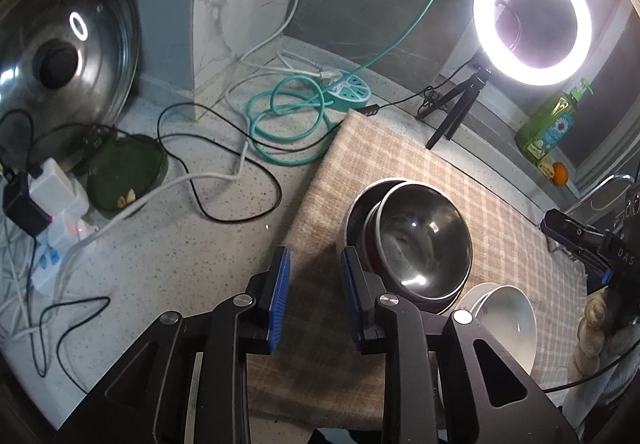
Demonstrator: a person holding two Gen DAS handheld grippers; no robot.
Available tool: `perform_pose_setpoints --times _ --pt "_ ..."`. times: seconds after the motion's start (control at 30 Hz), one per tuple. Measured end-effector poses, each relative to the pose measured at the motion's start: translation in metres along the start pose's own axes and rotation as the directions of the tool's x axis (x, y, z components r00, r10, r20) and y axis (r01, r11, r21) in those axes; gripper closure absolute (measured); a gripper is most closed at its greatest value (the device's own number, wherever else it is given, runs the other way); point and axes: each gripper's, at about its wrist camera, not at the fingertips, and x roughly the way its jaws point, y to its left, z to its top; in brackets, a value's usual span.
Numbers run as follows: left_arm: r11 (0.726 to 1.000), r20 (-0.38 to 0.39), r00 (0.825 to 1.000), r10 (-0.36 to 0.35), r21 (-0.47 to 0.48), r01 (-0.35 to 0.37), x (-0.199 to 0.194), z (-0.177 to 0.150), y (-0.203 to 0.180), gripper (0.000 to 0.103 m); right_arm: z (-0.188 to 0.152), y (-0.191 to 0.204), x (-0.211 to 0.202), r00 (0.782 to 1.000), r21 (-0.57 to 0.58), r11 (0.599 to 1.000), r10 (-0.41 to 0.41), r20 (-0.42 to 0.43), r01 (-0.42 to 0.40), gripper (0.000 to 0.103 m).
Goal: Organize plates and bowls
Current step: 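Move both grippers to the large steel bowl rim and close on it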
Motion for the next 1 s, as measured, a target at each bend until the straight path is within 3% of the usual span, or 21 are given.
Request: perform_pose_setpoints --times 0.27,0.5,0.77,1.0 --pt "0.998 -0.055 0.997 -0.061 -0.019 0.060 0.023 -0.007 0.007 0.079 -0.011 -0.010 0.025 0.992 0.062 0.998 -0.011 -0.122 0.019 0.059" --pt "0.992 -0.100 0.988 -0.121 -0.030 0.119 0.047 -0.003 0.008 0.079 -0.019 -0.016 0.047 0.988 0.146 0.989 -0.006 -0.151 0.029 0.059" --pt "0.986 -0.126 0.978 -0.166 -0.020 0.165 0.063 0.005 0.003 0.079 -0.023 -0.019 0.069 0.982 0.189 0.981 0.000 -0.187 0.036 0.075" --pt "0.984 -0.140 0.974 -0.179 0.000 0.181 0.072 0.009 -0.004 0.084 -0.022 -0.019 0.081 0.980 0.207 0.978 0.004 -0.201 0.038 0.081"
